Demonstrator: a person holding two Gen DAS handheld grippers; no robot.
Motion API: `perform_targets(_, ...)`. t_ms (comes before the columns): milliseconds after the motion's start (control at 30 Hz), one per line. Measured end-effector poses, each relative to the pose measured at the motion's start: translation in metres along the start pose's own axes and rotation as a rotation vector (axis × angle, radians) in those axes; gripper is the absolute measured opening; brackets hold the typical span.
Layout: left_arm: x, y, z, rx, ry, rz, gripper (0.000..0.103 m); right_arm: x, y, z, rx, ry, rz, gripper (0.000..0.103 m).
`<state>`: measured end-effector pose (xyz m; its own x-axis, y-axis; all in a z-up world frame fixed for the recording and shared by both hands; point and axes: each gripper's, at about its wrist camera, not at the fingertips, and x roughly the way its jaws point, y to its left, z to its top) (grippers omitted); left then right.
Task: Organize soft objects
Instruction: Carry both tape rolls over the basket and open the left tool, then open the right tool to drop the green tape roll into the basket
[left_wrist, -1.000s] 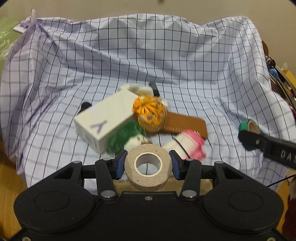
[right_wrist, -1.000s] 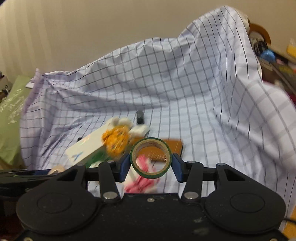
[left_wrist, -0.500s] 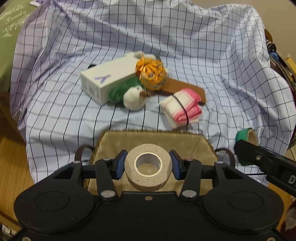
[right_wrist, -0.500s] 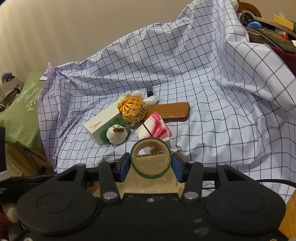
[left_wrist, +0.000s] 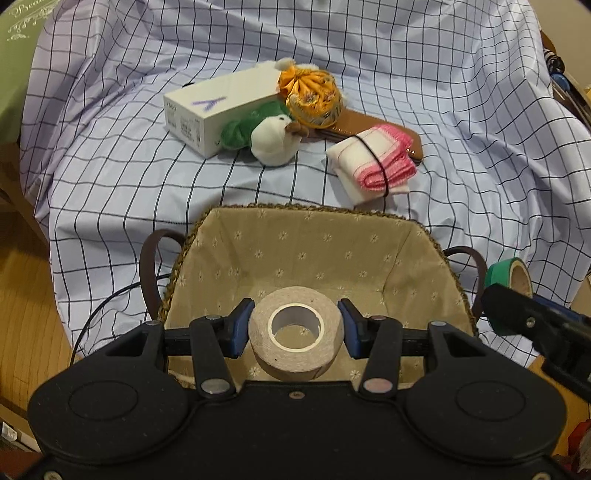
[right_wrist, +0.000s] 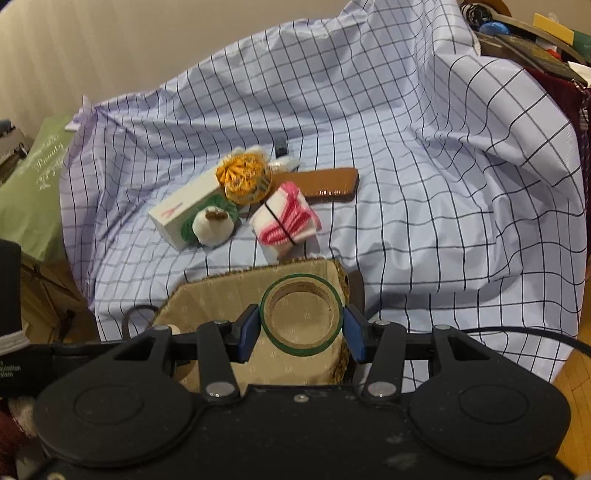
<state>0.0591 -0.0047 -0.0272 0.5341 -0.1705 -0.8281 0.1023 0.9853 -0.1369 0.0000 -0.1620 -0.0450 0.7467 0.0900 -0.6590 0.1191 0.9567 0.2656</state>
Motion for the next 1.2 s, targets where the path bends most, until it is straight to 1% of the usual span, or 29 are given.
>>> perform_targets(133, 0.003, 0.003, -0.002, -0.003, 0.005, 0.005, 0.048, 0.008, 0.005, -0.006, -0.030, 0.032, -0.008, 0.048)
perform_targets(300, 0.006, 0.009, -0.005, -0.027, 0.018, -0.001, 0.048, 0.021, 0.013, -0.006, -0.050, 0.070, 0.006, 0.048)
perform_targets(400, 0.011, 0.012, -0.003, -0.036, 0.028, -0.005, 0.048, 0.031, 0.016, -0.005, -0.058, 0.095, -0.009, 0.048)
perform_targets(633, 0.029, 0.010, -0.001, -0.021, 0.064, 0.017, 0.048, 0.042, 0.018, -0.007, -0.071, 0.143, -0.015, 0.048)
perform_targets(767, 0.032, 0.009, -0.003, -0.019, 0.070, 0.028, 0.048, 0.052, 0.017, -0.008, -0.069, 0.178, -0.029, 0.048)
perform_targets(933, 0.035, 0.011, -0.005, -0.023, 0.080, 0.044, 0.048, 0.057, 0.019, -0.010, -0.082, 0.193, -0.025, 0.048)
perform_targets(1100, 0.032, 0.010, -0.009, -0.012, 0.067, 0.066, 0.049, 0.060, 0.020, -0.012, -0.091, 0.214, -0.019, 0.048)
perform_targets(1200, 0.028, 0.012, -0.009, -0.015, 0.053, 0.073, 0.051, 0.061, 0.021, -0.013, -0.098, 0.220, -0.017, 0.048)
